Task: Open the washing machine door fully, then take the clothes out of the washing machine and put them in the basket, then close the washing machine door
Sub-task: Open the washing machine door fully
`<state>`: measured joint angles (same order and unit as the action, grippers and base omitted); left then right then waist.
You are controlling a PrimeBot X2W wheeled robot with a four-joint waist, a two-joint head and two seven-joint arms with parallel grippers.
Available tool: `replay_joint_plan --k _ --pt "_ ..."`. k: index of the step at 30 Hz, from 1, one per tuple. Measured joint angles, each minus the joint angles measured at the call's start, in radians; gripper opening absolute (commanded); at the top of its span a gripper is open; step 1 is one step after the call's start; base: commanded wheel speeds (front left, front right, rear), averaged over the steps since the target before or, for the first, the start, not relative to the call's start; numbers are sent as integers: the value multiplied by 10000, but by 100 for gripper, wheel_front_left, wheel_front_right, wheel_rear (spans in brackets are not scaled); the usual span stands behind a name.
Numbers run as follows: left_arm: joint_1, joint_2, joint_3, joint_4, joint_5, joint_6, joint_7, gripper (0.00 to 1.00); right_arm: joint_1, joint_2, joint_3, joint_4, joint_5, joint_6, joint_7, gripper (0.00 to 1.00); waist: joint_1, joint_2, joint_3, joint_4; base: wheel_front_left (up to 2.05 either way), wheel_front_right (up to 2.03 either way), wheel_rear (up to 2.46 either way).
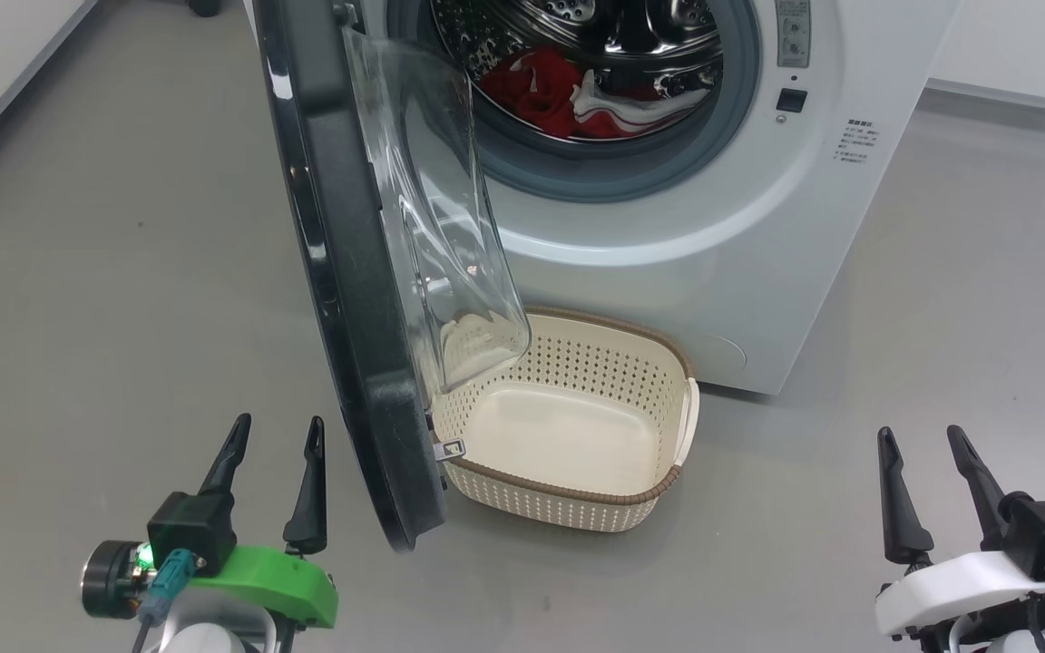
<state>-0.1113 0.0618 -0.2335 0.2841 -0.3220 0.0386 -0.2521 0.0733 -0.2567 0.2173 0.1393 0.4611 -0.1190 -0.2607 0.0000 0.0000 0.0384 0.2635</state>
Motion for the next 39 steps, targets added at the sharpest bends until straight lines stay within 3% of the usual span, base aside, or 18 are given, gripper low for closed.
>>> replay_joint_plan --k 9,10,11,12,13,15,29,39 --pt "10 -21 21 19 58 0 0 100 200 244 -215 -117 -270 -67 0 100 0 0 -64 21 0 0 0" --pt "13 -23 25 33 58 0 0 96 200 265 -222 -134 -324 -67 0 100 0 0 -71 23 0 0 0" --pt "16 -23 27 42 59 0 0 75 201 284 -230 -157 -360 -67 0 100 0 0 -75 25 0 0 0" --pt "20 -23 33 50 69 0 0 65 203 301 -245 -180 -389 -67 0 100 0 0 -77 26 0 0 0" --pt "23 -23 36 58 69 0 0 38 208 318 -267 -201 -428 -67 0 100 -1 0 -76 27 0 0 0" --pt "26 -23 38 73 69 0 0 0 227 349 -299 -221 -491 -67 0 100 0 0 -71 28 0 0 0" --pt "36 -29 134 96 73 -10 0 0 382 508 -422 -257 -861 33 0 100 0 0 -64 64 0 0 0" --pt "-206 88 545 -943 407 105 2 0 398 627 -564 -284 -1043 52 0 100 0 0 -102 170 0 0 0"
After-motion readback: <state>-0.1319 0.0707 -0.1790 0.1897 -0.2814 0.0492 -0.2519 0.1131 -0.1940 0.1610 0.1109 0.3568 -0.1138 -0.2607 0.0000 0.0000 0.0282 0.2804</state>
